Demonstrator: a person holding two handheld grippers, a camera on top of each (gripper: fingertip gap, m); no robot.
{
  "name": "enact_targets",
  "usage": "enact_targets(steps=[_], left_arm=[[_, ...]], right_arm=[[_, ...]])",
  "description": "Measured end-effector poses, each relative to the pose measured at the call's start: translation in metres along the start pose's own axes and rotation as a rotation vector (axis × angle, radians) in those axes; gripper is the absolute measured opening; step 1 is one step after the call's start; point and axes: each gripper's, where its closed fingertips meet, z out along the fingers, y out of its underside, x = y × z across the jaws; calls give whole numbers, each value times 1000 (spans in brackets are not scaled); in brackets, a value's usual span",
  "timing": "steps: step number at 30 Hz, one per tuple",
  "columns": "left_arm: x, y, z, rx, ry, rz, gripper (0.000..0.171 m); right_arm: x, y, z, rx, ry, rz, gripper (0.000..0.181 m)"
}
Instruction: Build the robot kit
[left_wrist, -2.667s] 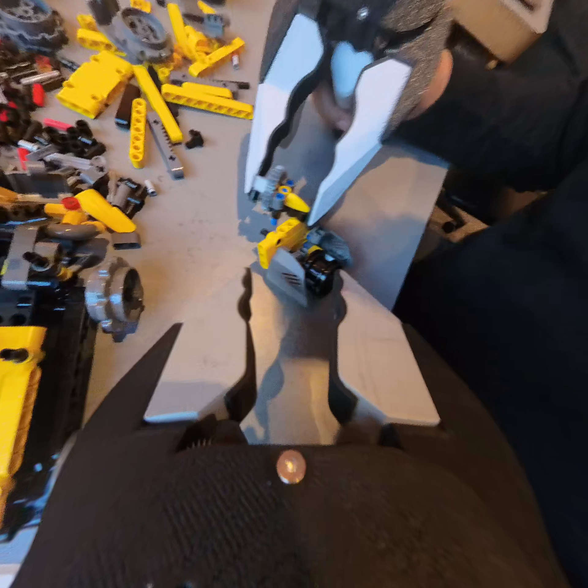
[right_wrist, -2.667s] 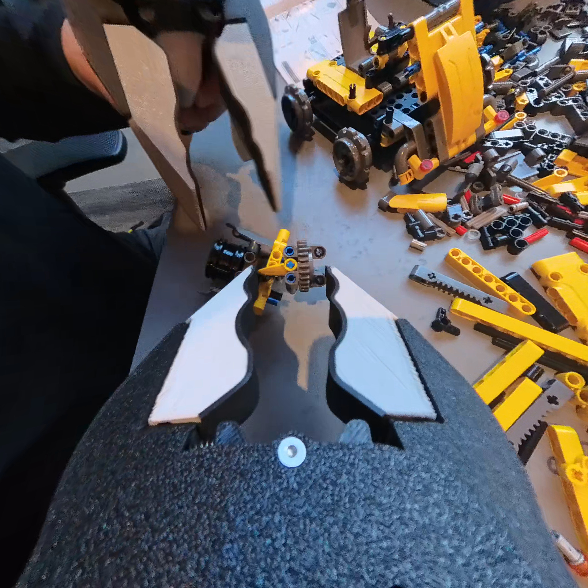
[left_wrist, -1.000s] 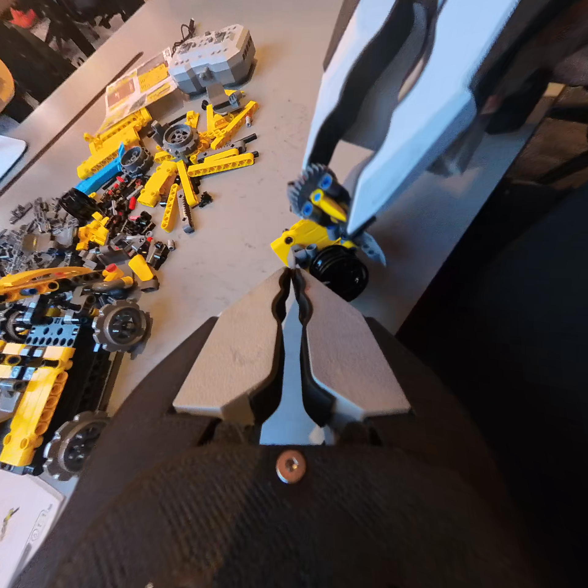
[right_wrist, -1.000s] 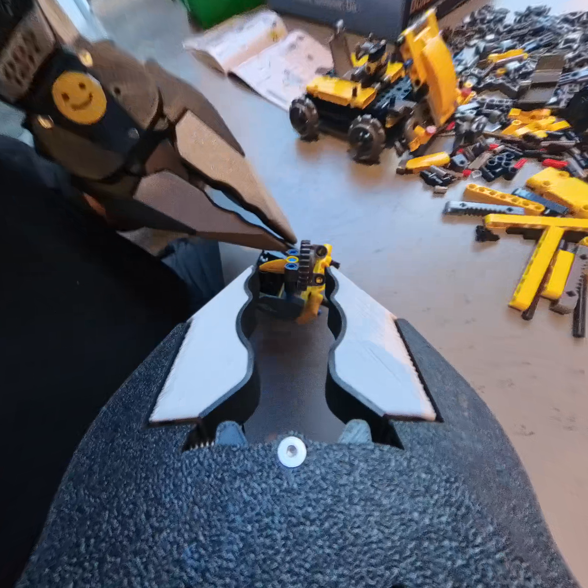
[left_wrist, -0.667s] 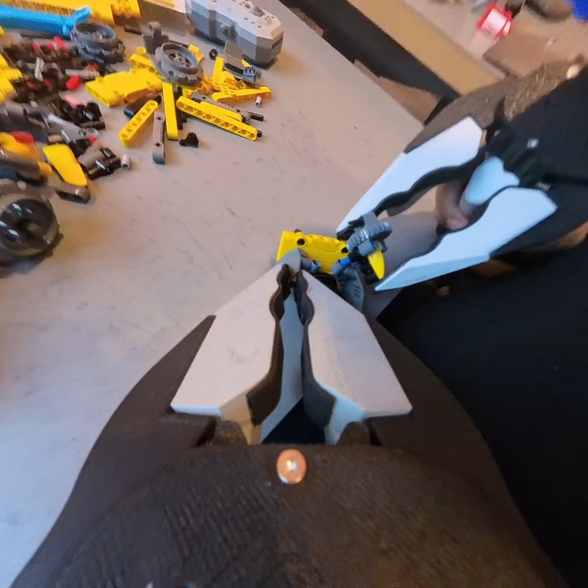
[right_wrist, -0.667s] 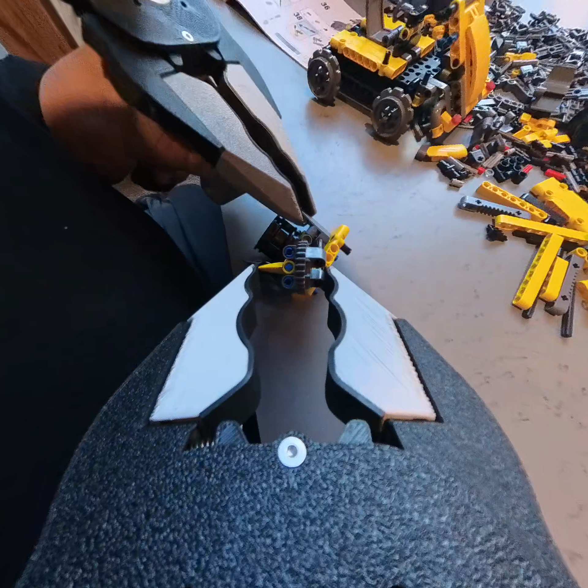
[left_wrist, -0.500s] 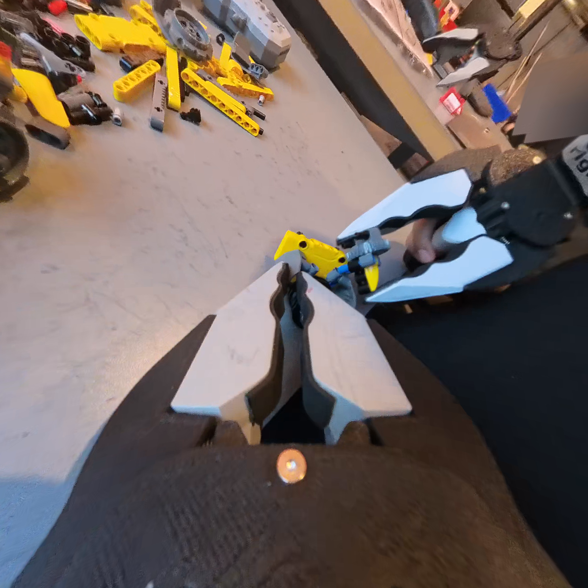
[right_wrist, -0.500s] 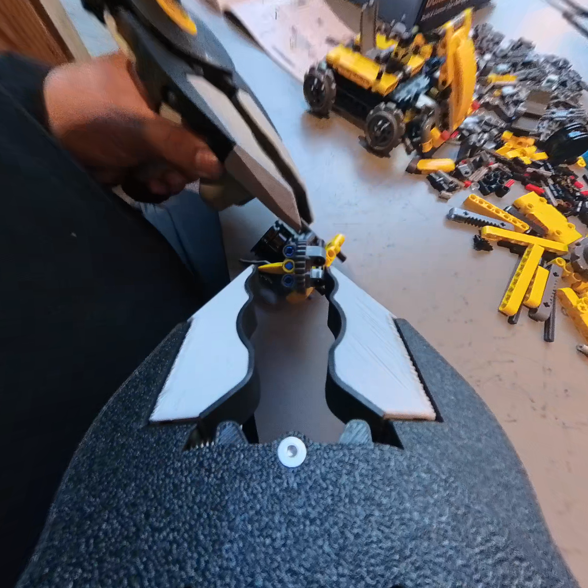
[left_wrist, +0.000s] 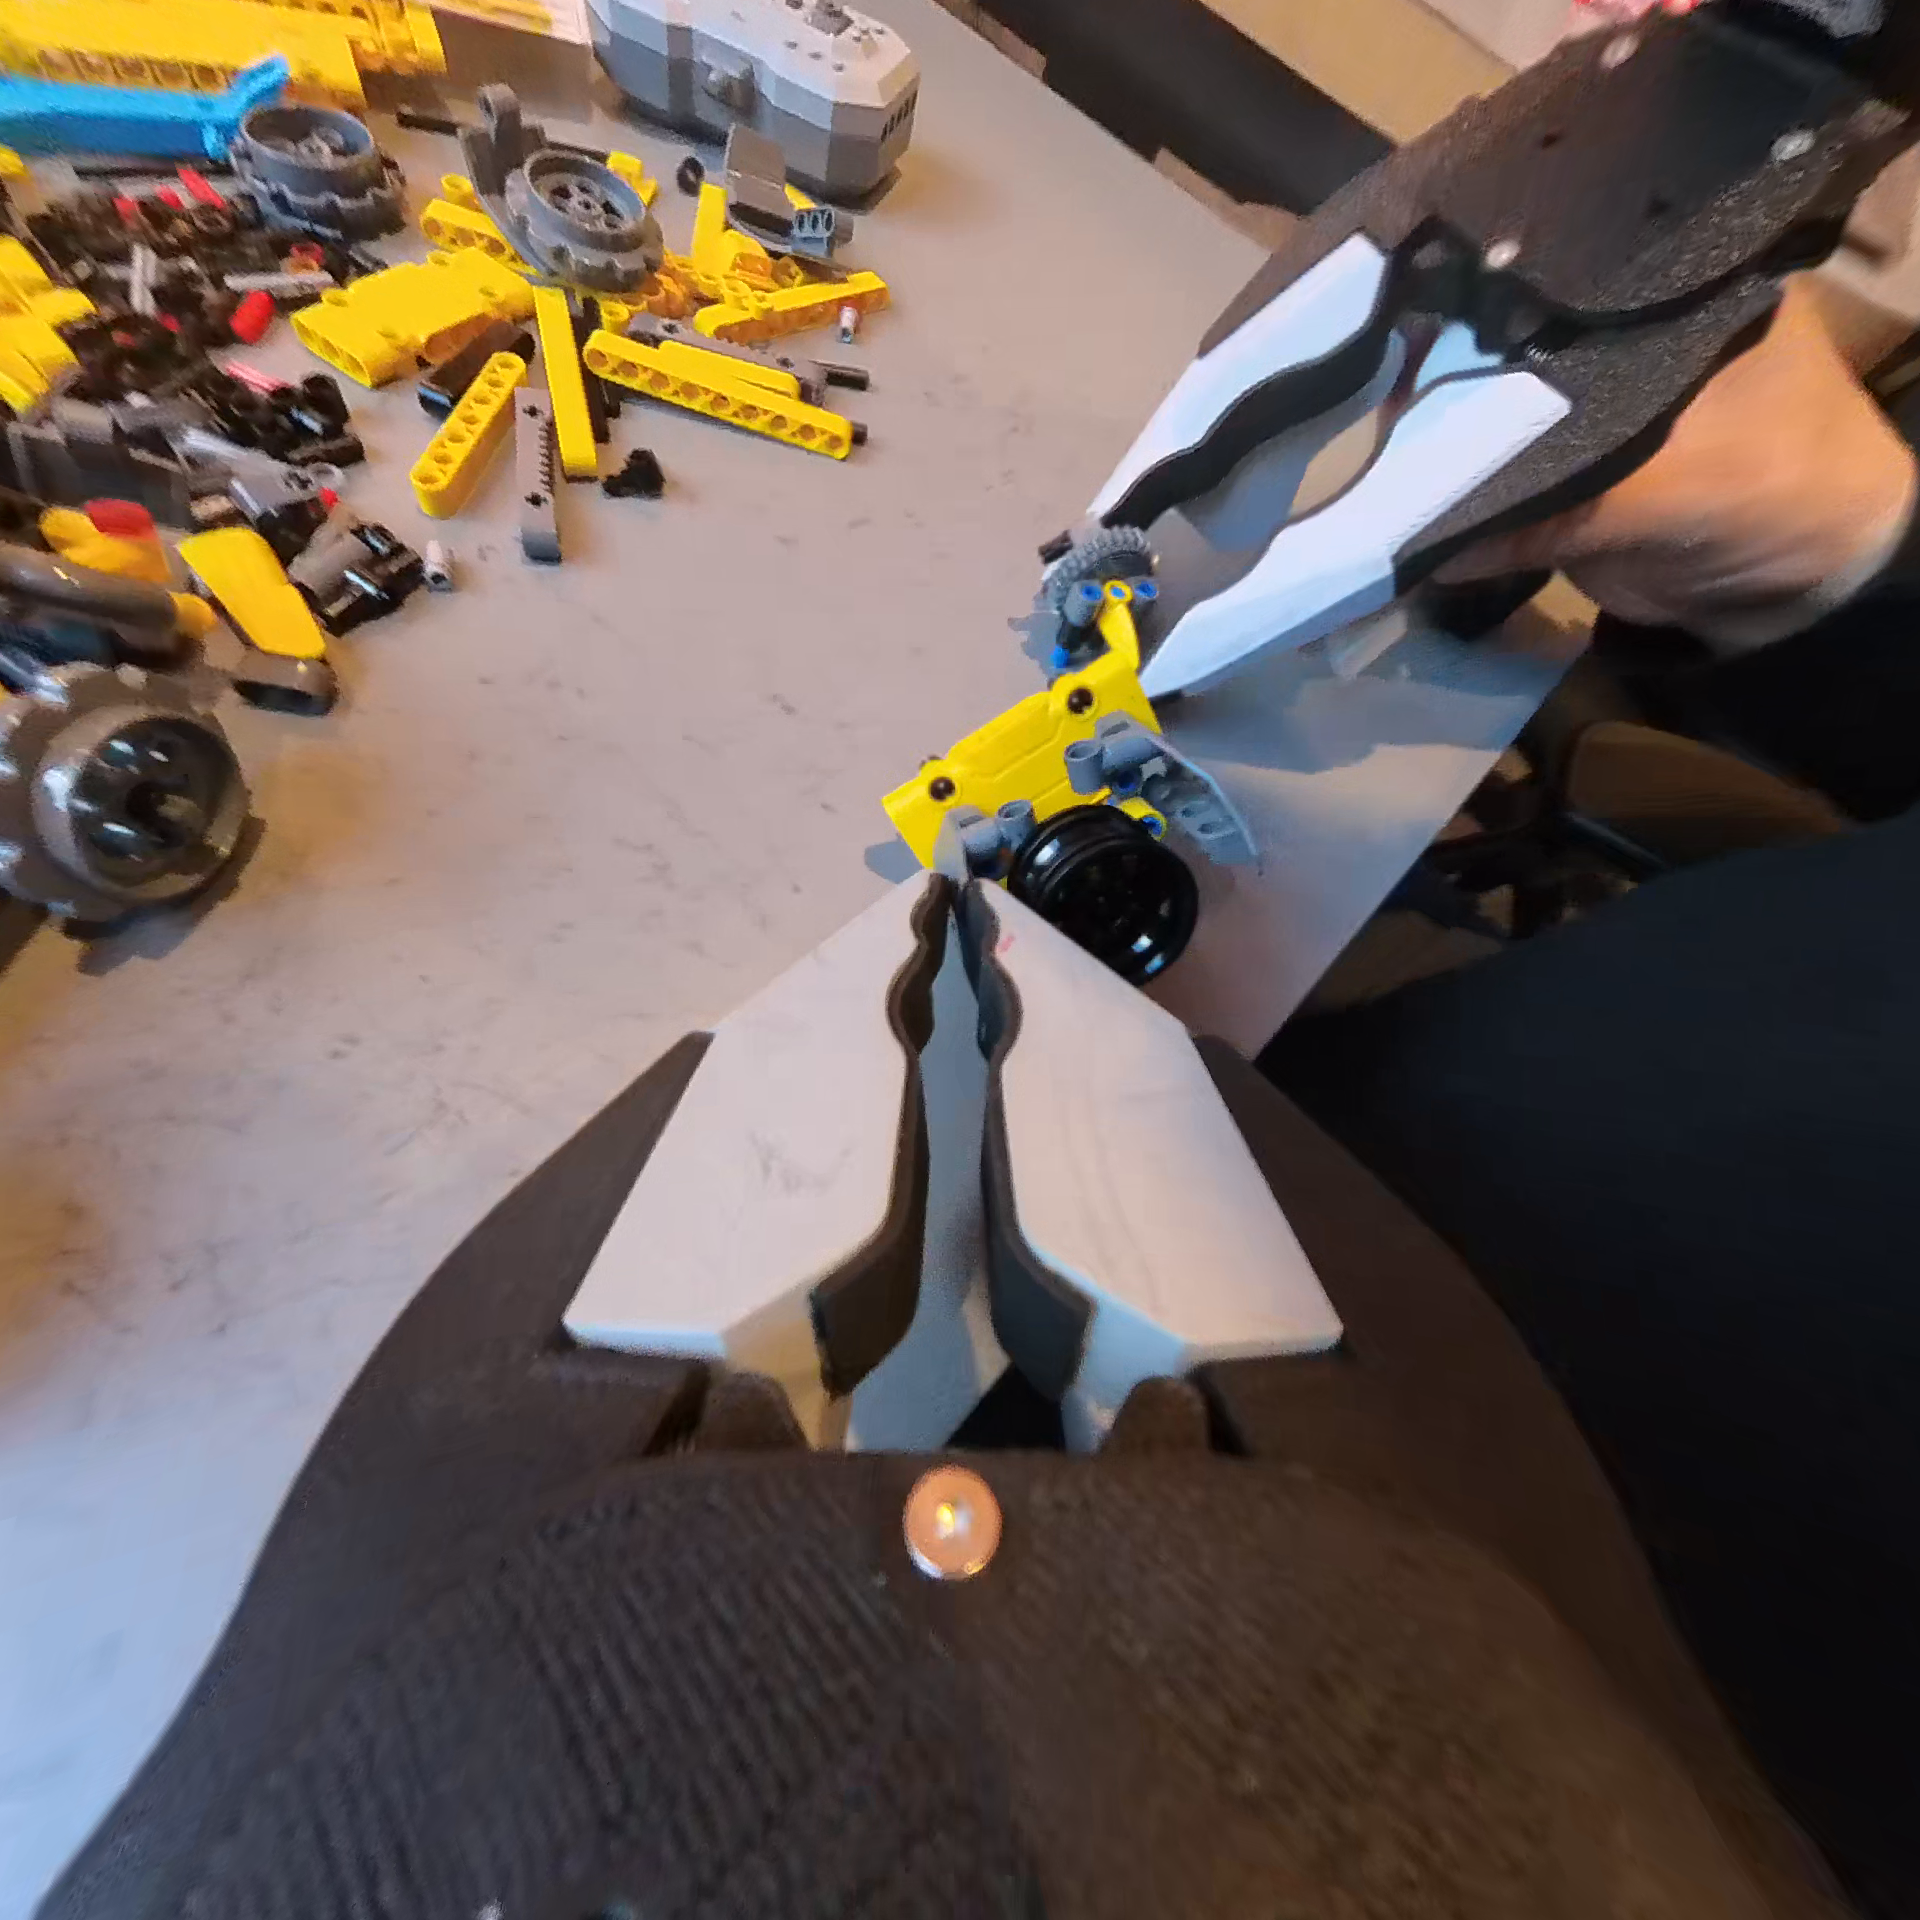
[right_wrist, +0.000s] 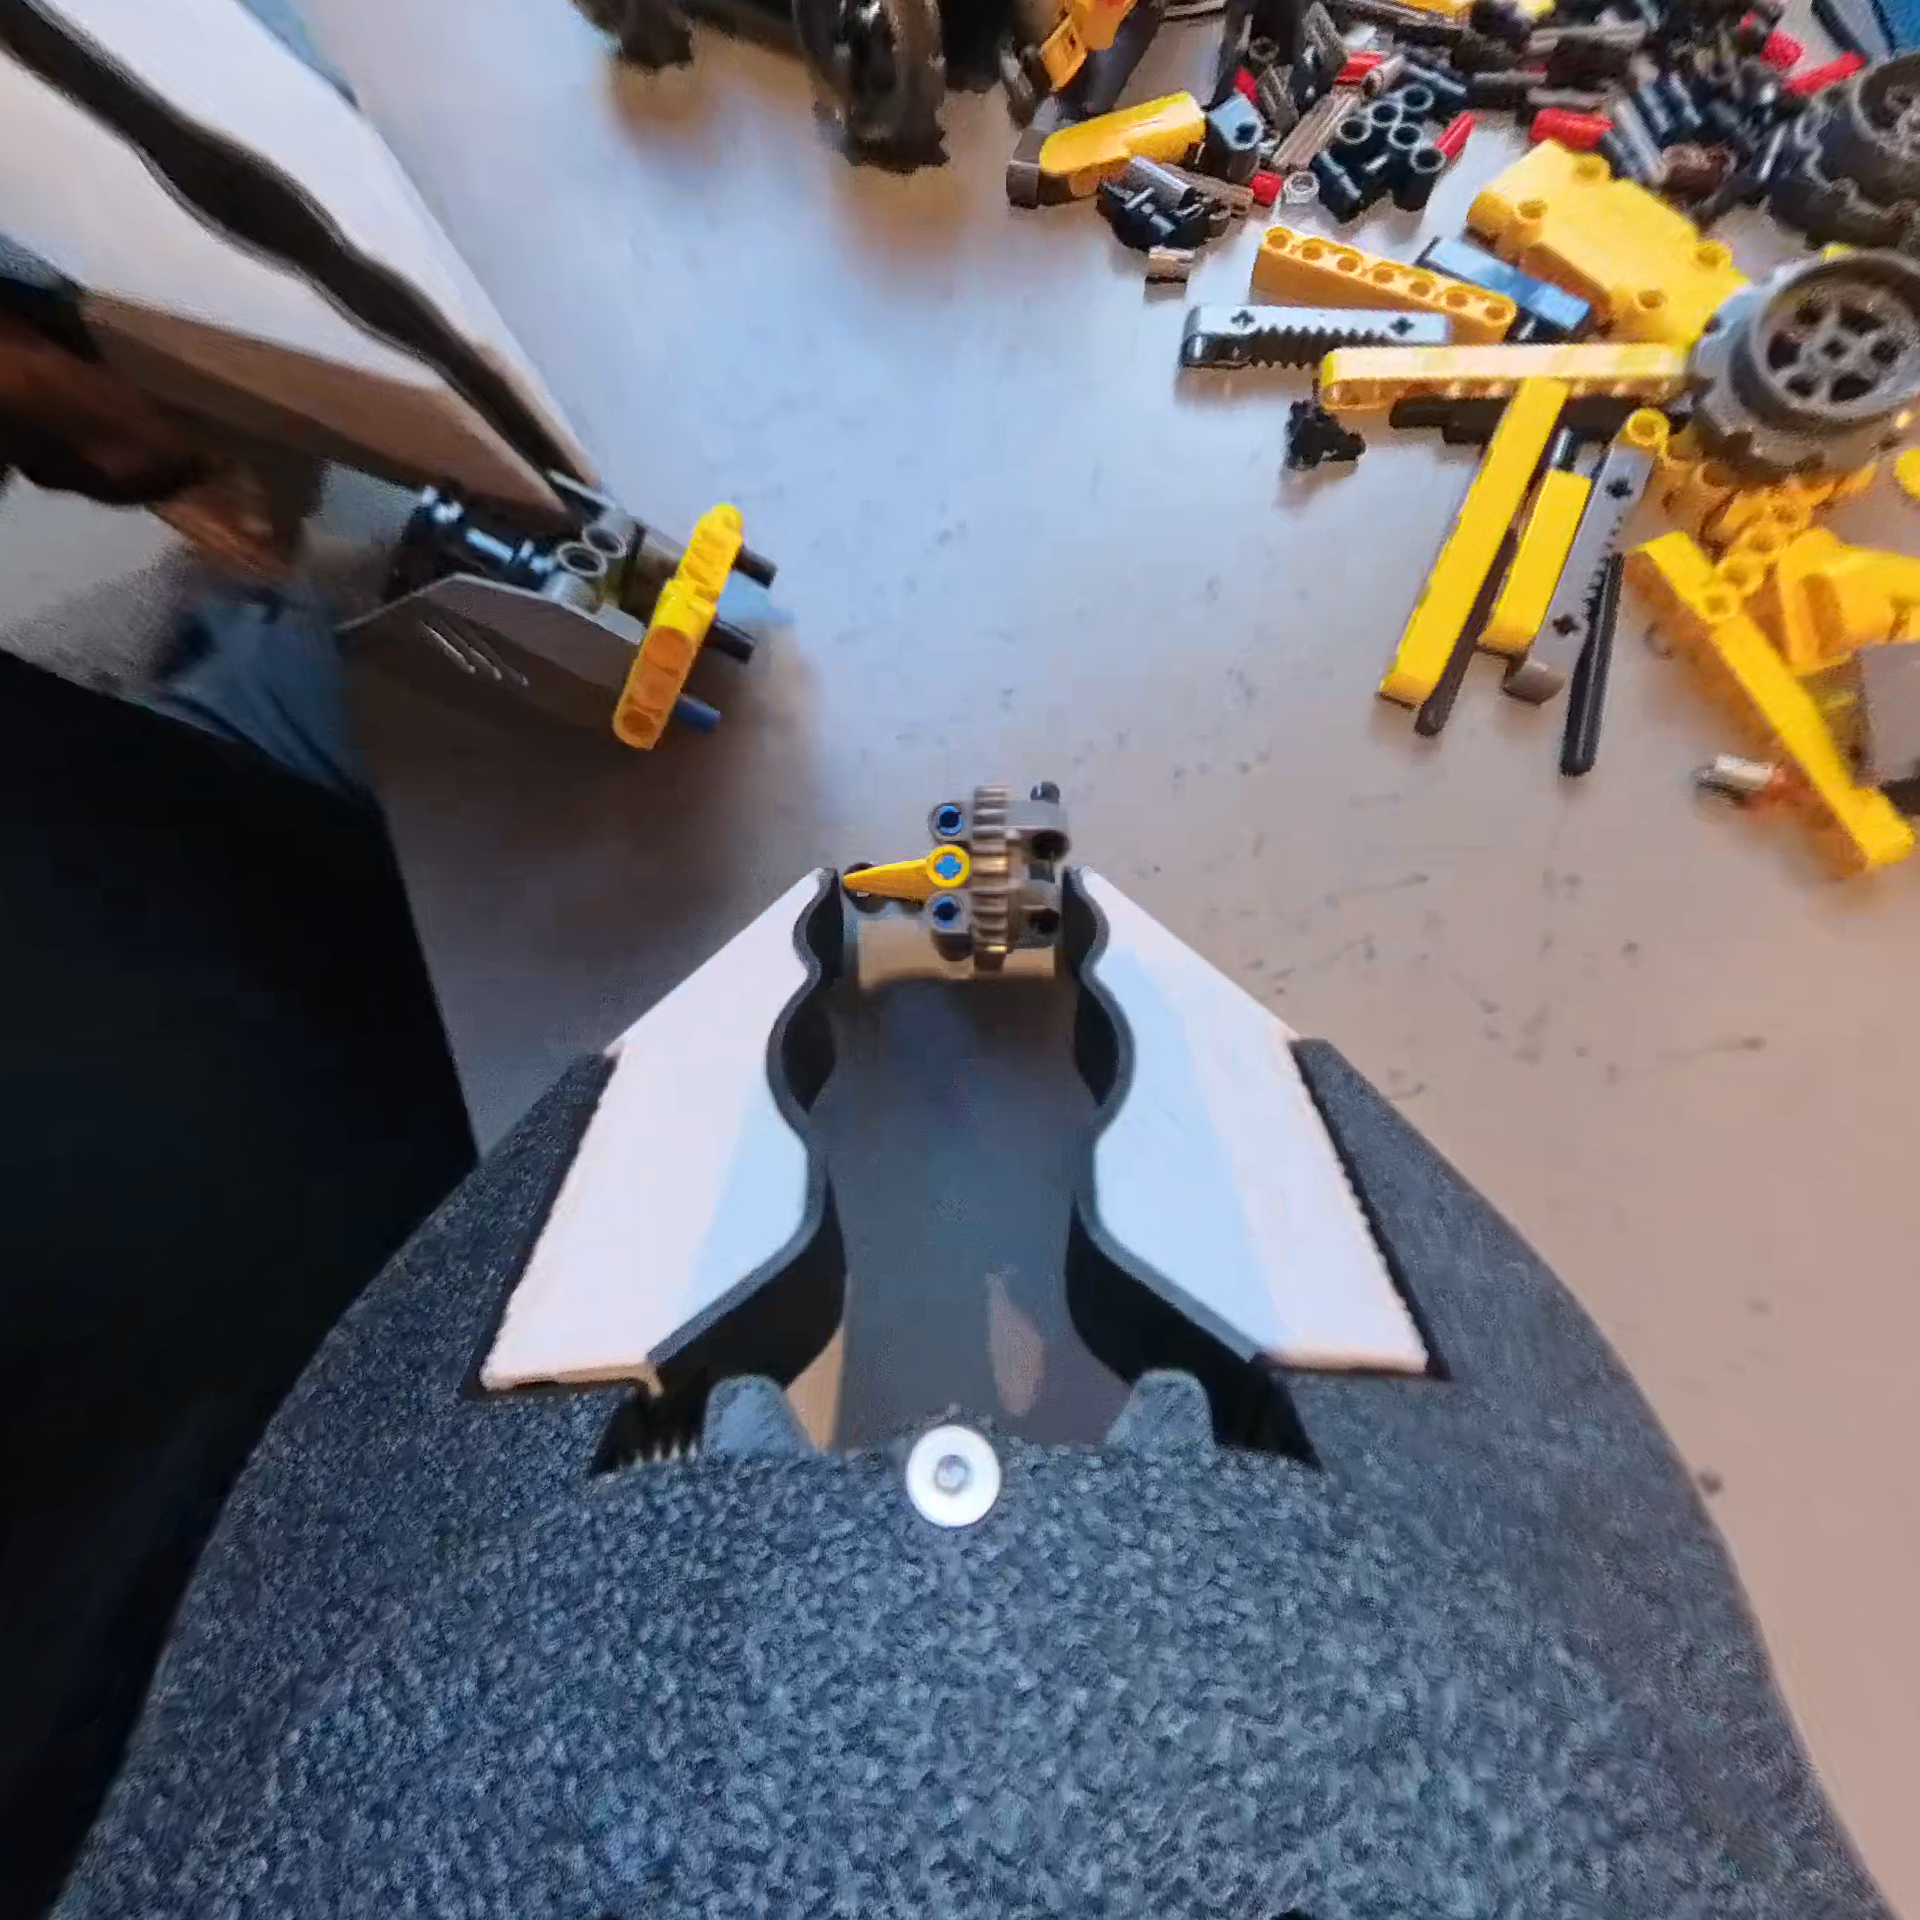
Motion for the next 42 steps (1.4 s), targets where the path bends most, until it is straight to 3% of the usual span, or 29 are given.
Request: enact_targets(steps=[6, 9, 11, 14, 16, 18, 21, 26, 30, 33, 36, 40, 42], left_arm=[[-1, -4, 2, -17, -38, 121, 0], [-2, -8, 3, -6, -60, 177, 0], [-3, -12, 2, 5, -90, 250, 0], [-3, -17, 3, 36, -126, 391, 0], [-2, -21, 1, 66, -148, 445, 0], [-2, -25, -2, 94, -160, 454, 0], [-2, -29, -6, 136, -132, 389, 1], [-5, -34, -11, 202, -40, 193, 2], [-10, -21, -5, 104, 22, 86, 4], [-11, -3, 0, -38, 90, 21, 8], [-9, -13, -18, -3, 219, 10, 2], [-9, -4, -25, -185, 399, -161, 36], [12, -9, -25, -189, 555, -284, 38]], right_arm=[[-1, -6, -6, 21, 11, -16, 66], [-6, -20, -22, 72, 47, -23, 70], [-30, -35, -27, 125, -24, -13, 64], [-67, -44, -12, 129, -215, 147, 74], [-70, -42, 4, 121, -229, 230, 80], [-67, -40, 11, 121, -206, 227, 73], [-62, -43, 10, 155, -154, 161, 56], [-60, -49, 13, 210, -92, 77, 56], [-56, -44, 20, 164, -12, -13, 55], [-56, -33, 27, 74, 16, -98, 55], [-64, -30, 27, 56, -50, -117, 56], [-63, -28, 24, 60, -64, -153, 57], [-62, -27, 25, 49, -56, -163, 58]])
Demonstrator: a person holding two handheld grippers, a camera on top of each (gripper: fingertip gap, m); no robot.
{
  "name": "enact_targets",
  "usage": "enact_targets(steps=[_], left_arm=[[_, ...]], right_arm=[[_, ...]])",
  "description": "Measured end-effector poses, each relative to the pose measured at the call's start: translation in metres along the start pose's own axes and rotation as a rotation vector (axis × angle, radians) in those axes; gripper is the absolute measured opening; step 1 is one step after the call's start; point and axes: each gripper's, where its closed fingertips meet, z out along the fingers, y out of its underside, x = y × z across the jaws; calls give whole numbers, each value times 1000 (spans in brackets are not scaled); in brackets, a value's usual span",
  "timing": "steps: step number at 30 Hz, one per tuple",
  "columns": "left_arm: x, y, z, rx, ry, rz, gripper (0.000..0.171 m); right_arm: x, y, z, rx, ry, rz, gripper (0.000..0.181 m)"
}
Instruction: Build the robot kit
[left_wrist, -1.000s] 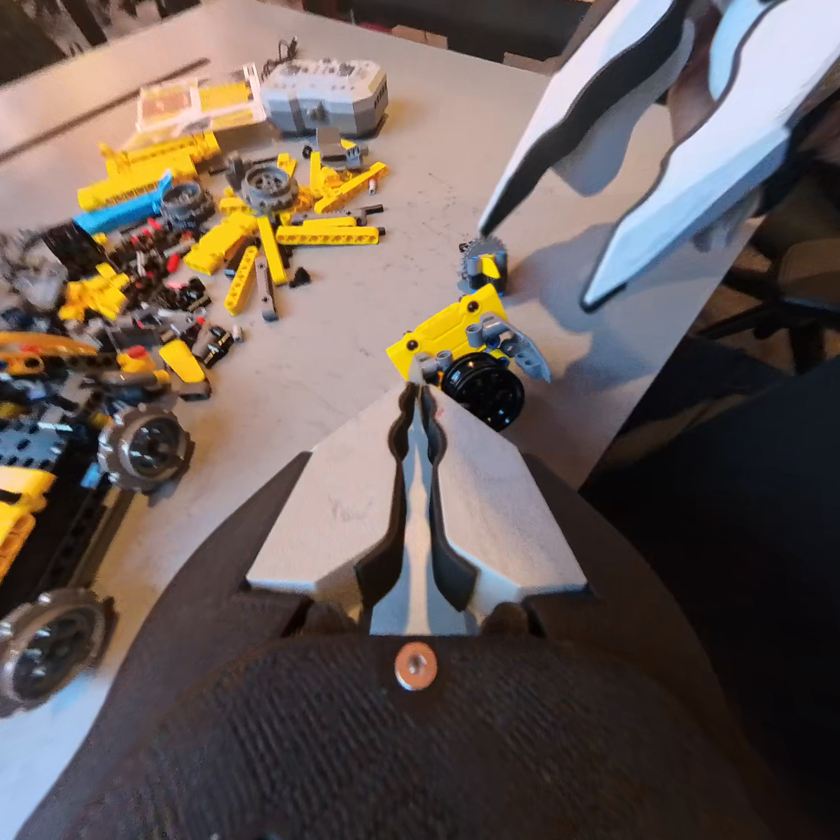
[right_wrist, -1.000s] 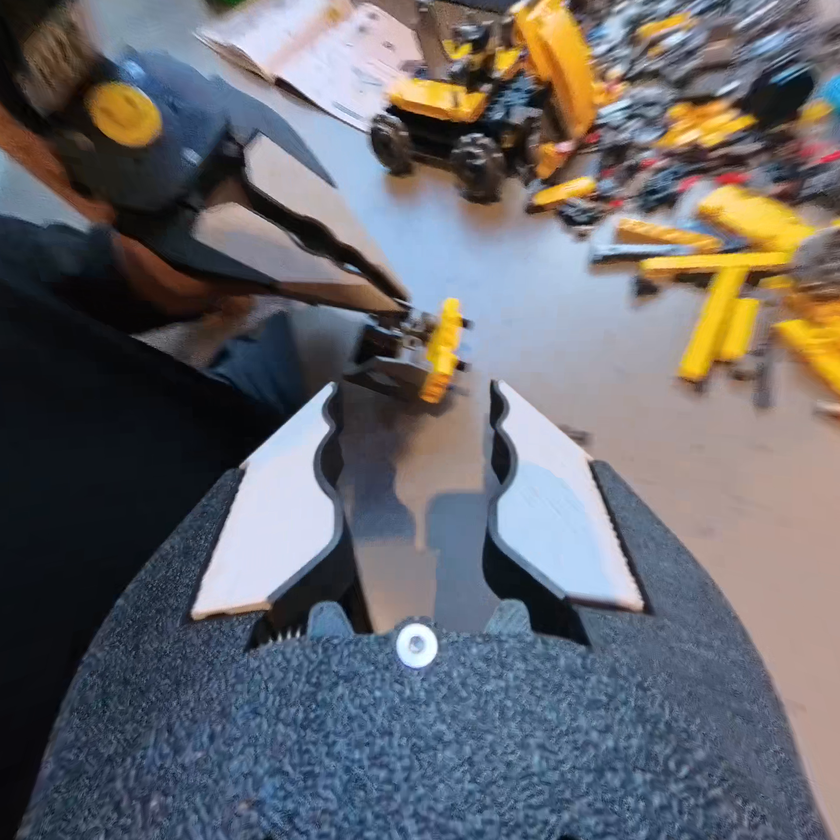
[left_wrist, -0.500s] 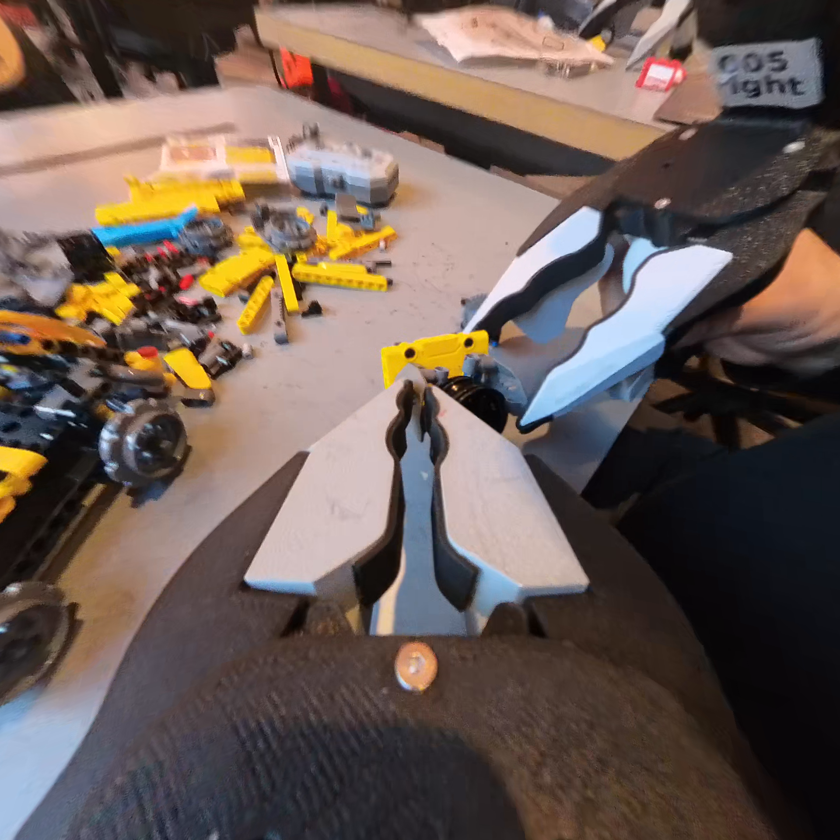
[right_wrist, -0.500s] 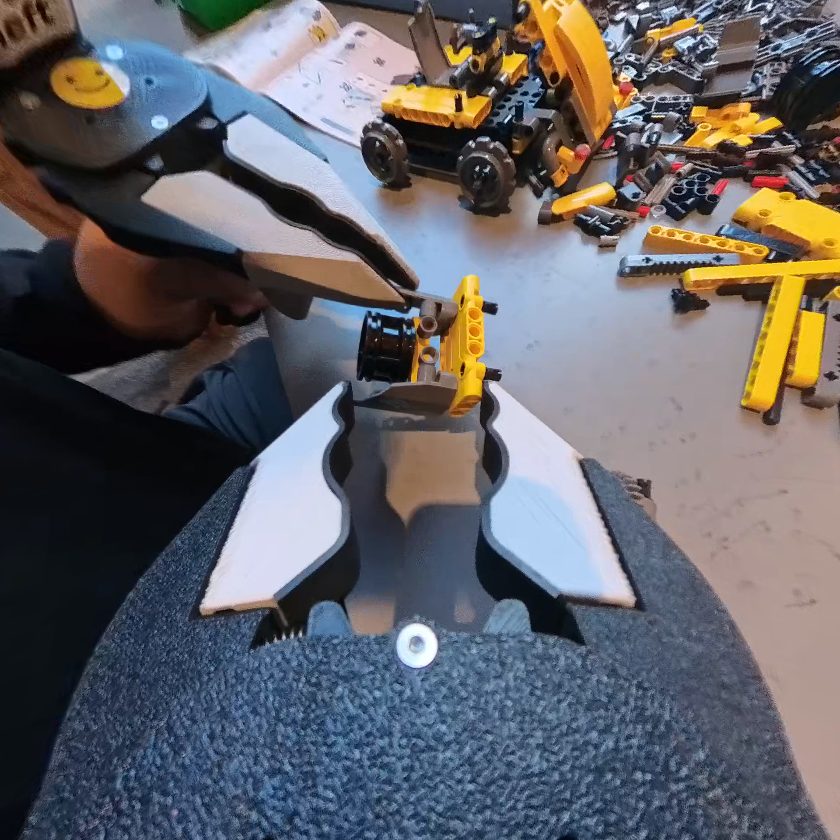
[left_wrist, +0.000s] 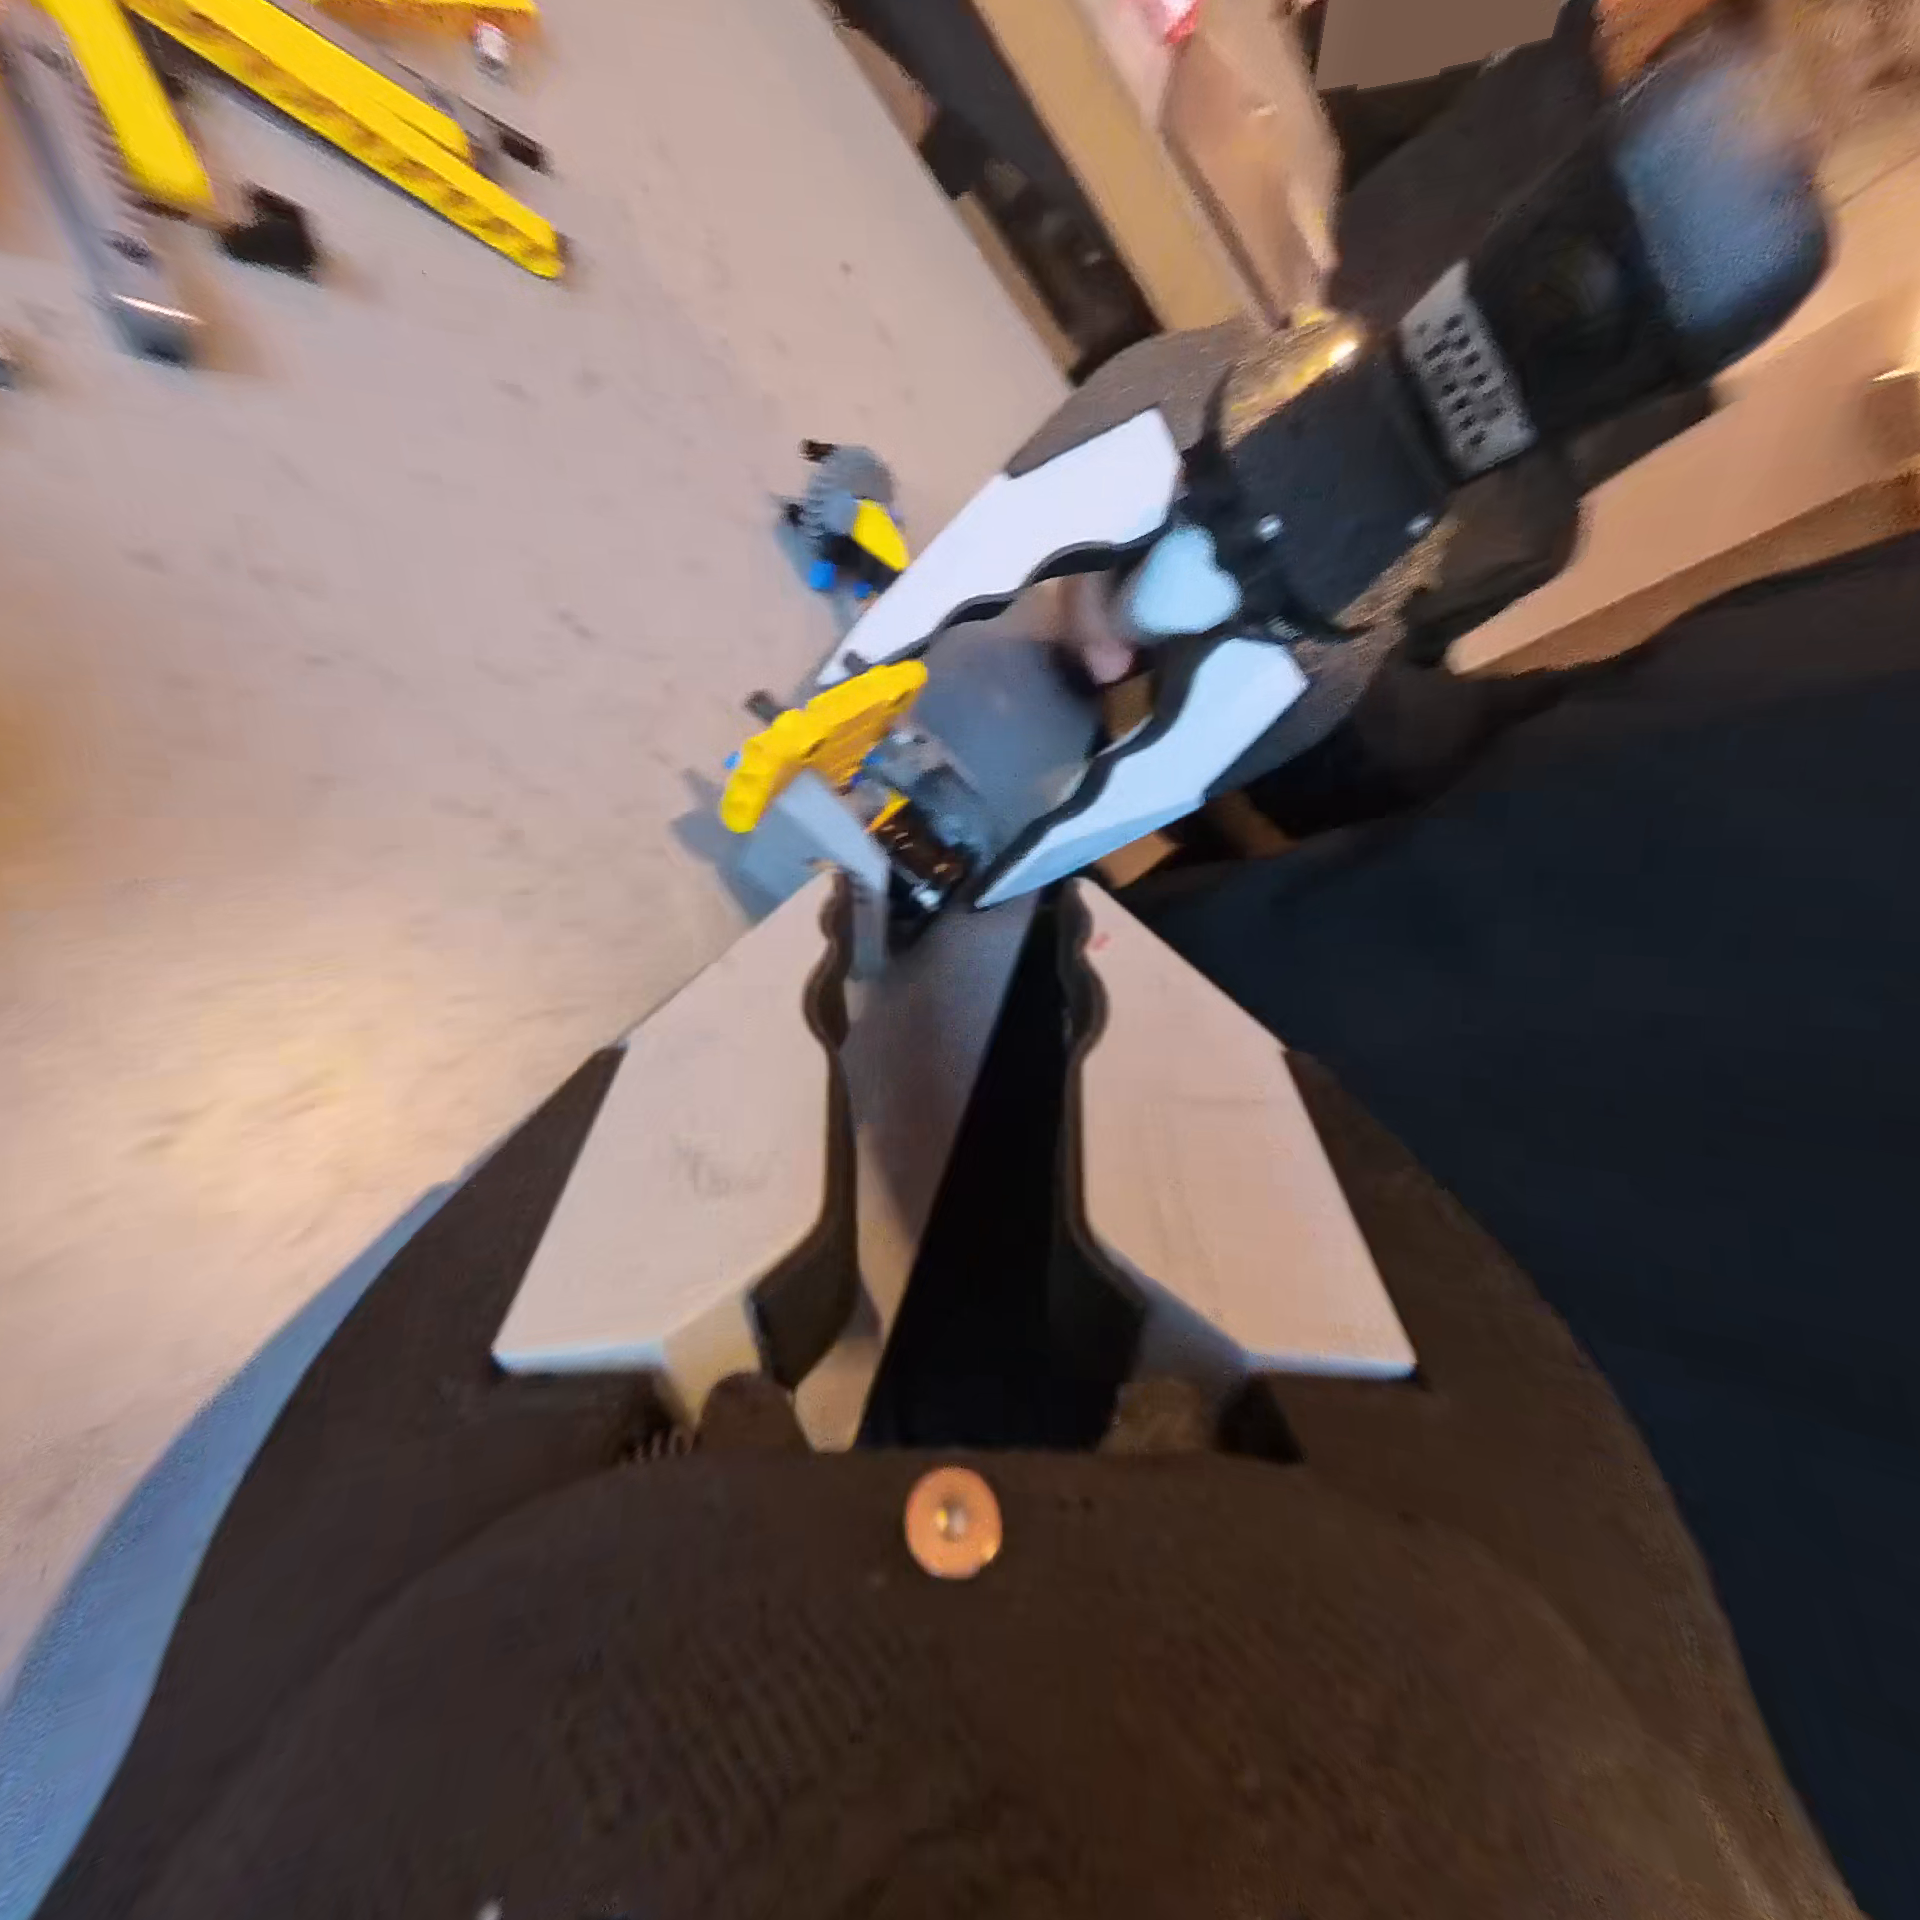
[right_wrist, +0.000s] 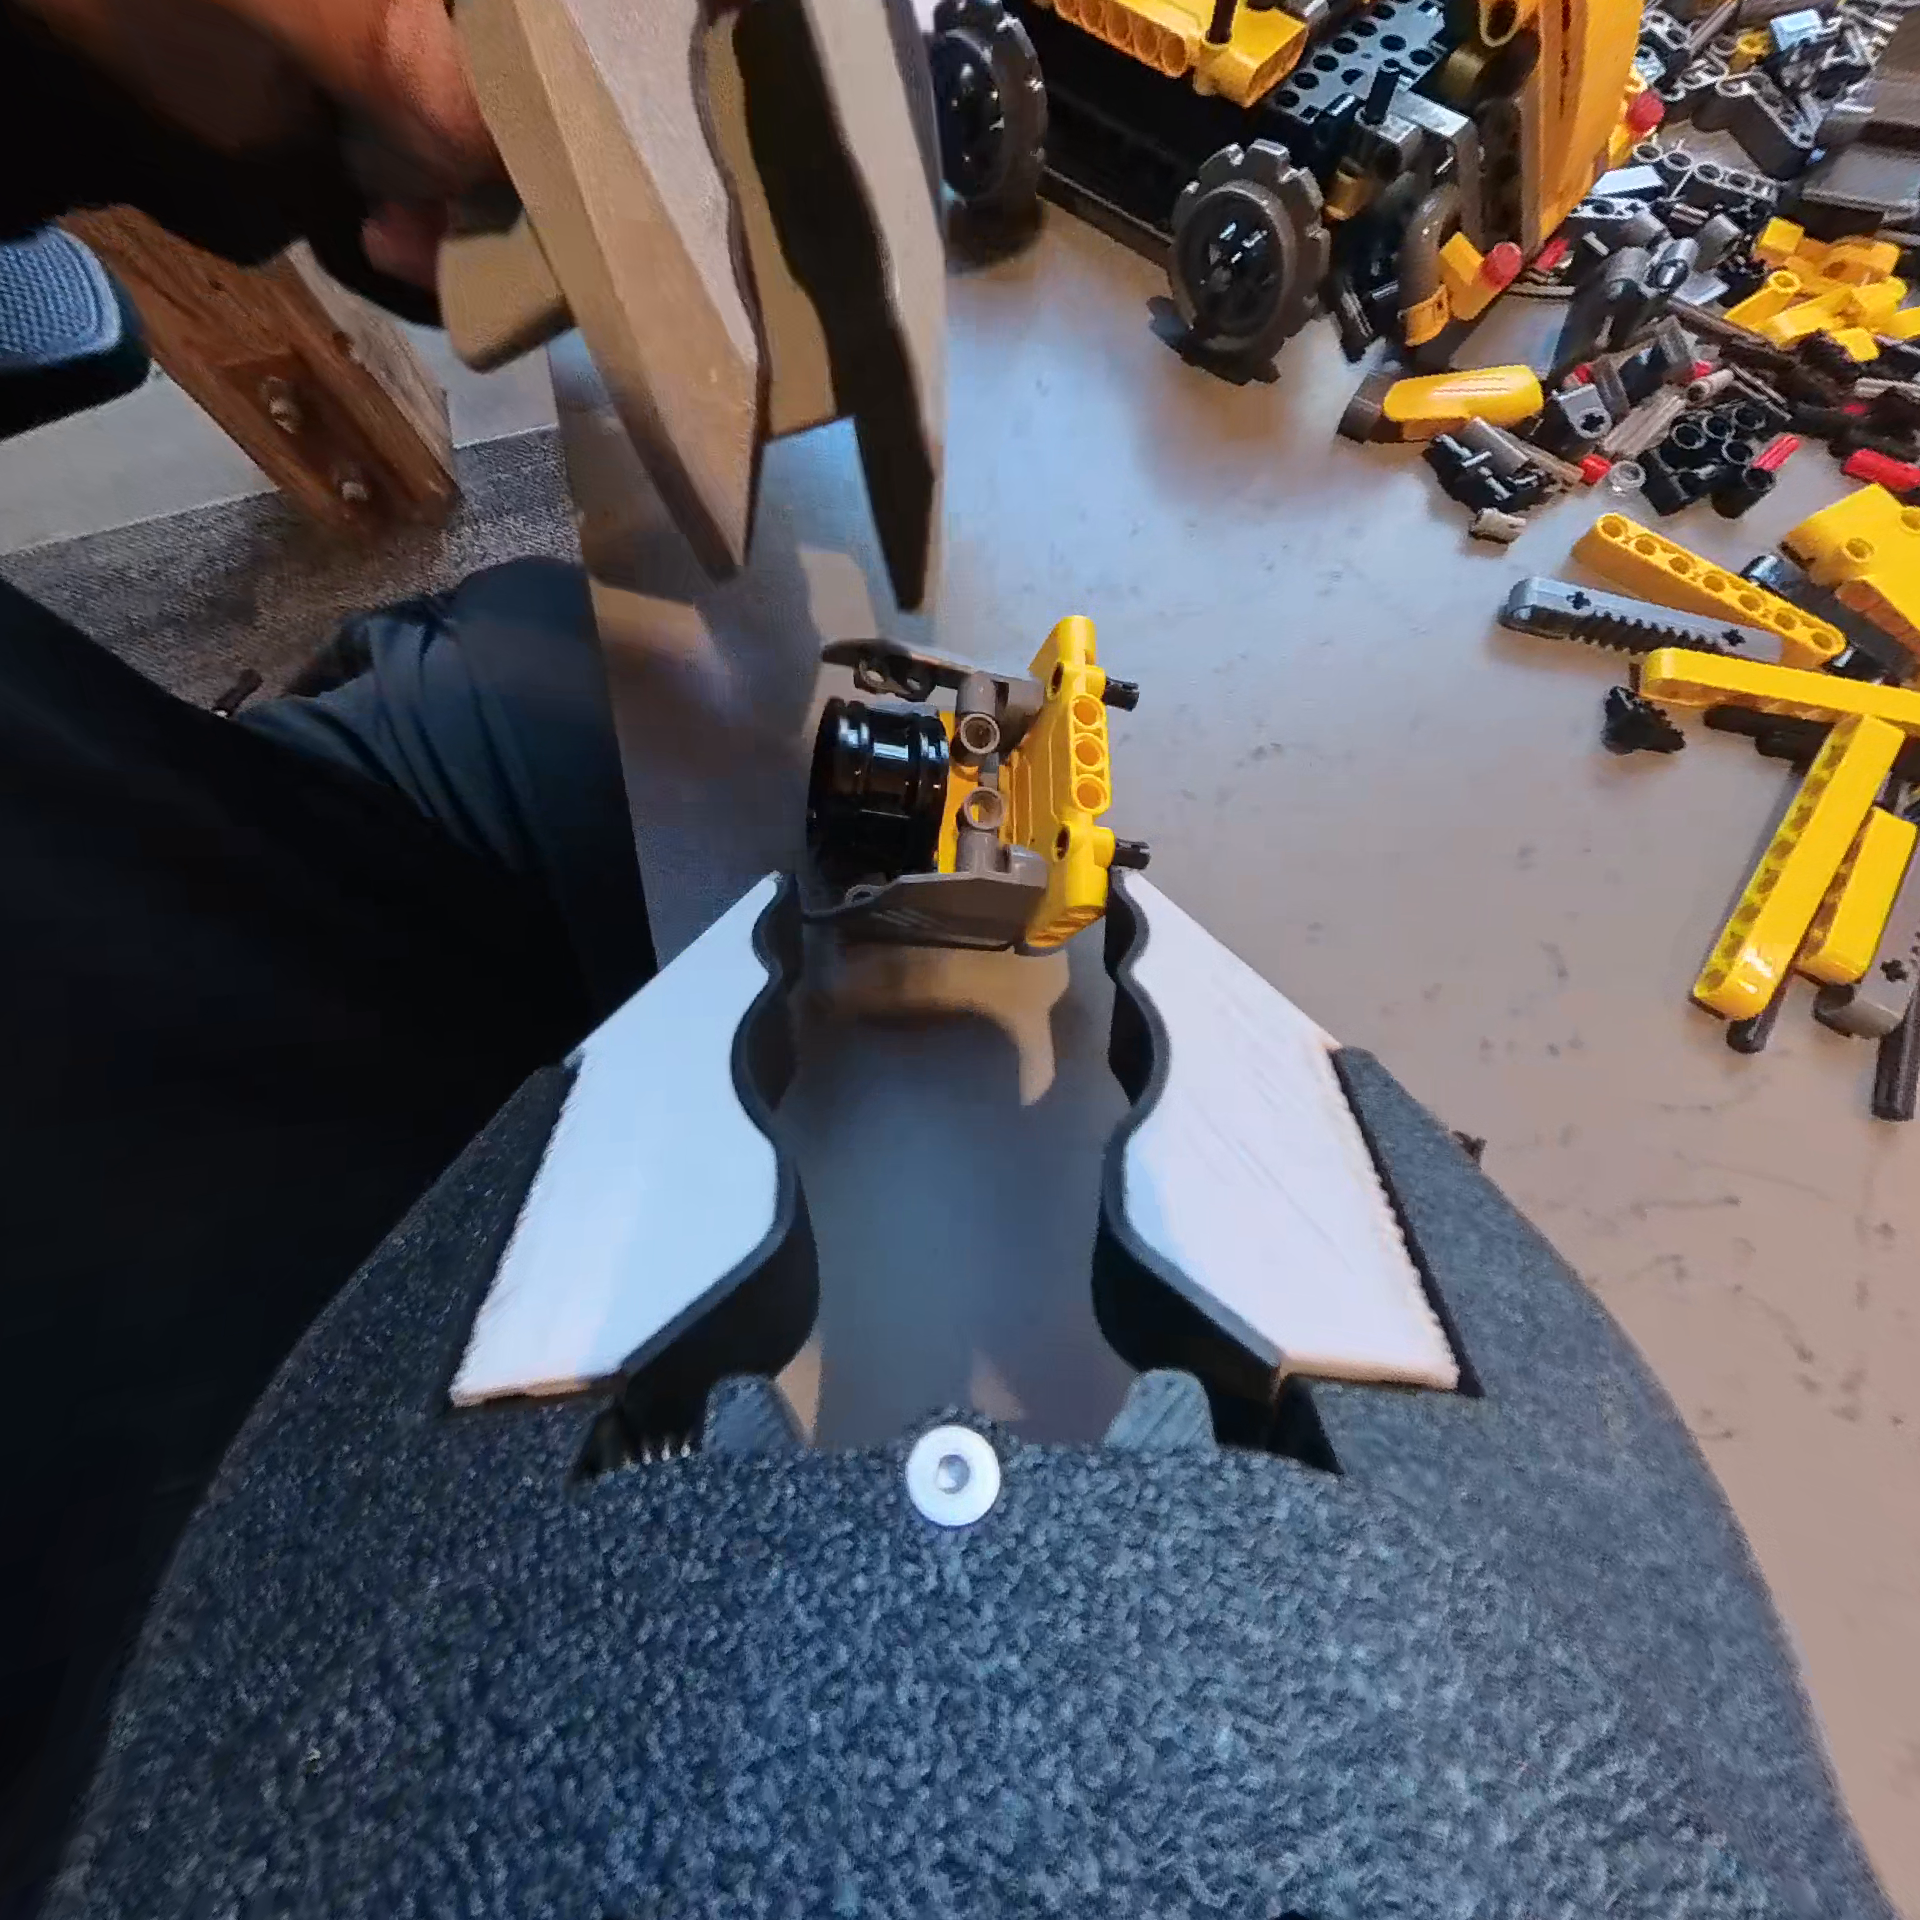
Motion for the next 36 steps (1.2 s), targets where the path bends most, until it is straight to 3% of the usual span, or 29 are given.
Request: enact_targets(steps=[3, 8, 13, 16, 20, 22, 24, 28, 32, 36], left_arm=[[-9, 4, 11, -18, -60, -12, 15], [-19, 2, 16, -24, -134, -47, 31], [-15, 10, 18, -55, -182, -47, 36], [-17, 16, 21, -87, -226, -7, 20], [-17, 15, 23, -102, -234, -10, 22], [-18, 17, 23, -118, -252, 5, 9], [-18, 18, 23, -130, -281, 50, 7], [-16, 18, 28, -149, -285, 85, 5], [-15, 13, 33, -136, -269, 78, 15], [-20, 11, 35, -140, -282, 78, 10]], right_arm=[[-1, 0, 1, -10, 17, -23, 59], [-2, 4, 2, -35, 49, -72, 61], [0, 1, 0, -19, 76, -92, 61], [-6, -3, 0, 8, 53, -114, 66], [-5, -5, 0, 15, 51, -114, 66], [-6, -8, -2, 34, 28, -80, 59], [-6, -9, -3, 46, 17, -65, 61], [-2, -4, 0, 8, 18, -62, 70], [-7, -4, 4, -4, 8, -101, 64], [-6, -6, 3, 11, 38, -119, 63]])
